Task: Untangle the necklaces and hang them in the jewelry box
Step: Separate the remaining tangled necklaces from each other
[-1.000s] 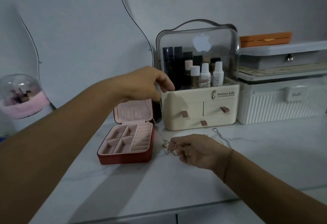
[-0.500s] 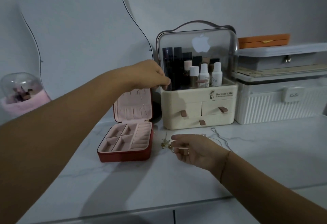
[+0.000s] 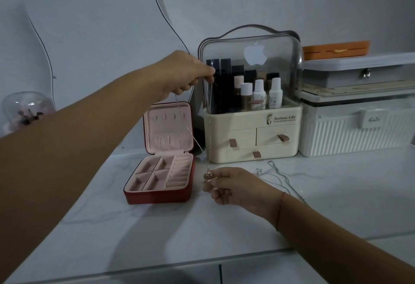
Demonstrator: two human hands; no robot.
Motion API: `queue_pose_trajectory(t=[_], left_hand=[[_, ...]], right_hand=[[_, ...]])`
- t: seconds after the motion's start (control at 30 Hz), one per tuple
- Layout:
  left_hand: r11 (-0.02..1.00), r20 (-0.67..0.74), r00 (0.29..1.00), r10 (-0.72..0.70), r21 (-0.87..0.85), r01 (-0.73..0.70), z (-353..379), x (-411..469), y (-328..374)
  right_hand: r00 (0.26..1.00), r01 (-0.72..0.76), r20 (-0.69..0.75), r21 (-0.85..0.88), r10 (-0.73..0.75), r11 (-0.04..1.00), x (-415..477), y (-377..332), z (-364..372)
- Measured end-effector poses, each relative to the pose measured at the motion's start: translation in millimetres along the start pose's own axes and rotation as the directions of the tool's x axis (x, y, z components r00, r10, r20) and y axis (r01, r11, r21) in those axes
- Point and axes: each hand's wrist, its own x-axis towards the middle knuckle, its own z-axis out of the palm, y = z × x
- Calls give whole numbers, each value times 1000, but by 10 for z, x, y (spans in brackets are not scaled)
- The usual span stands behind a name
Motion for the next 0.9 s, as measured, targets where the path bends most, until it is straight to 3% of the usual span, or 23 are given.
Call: queue_pose_trajectory(t=[0.23, 0.63, 0.9], left_hand=[[1000, -47, 999, 16, -22, -17, -30, 22, 12], [1000, -15, 1000, 9, -23, -9, -25, -18, -35], [999, 18, 1000, 2, -34, -1, 27, -36, -62]], right_hand=[[987, 125, -95, -7, -126, 992, 9, 19, 23], [963, 120, -238, -35, -124, 992, 29, -58, -18], [966, 176, -193, 6, -172, 984, 29, -118, -35]])
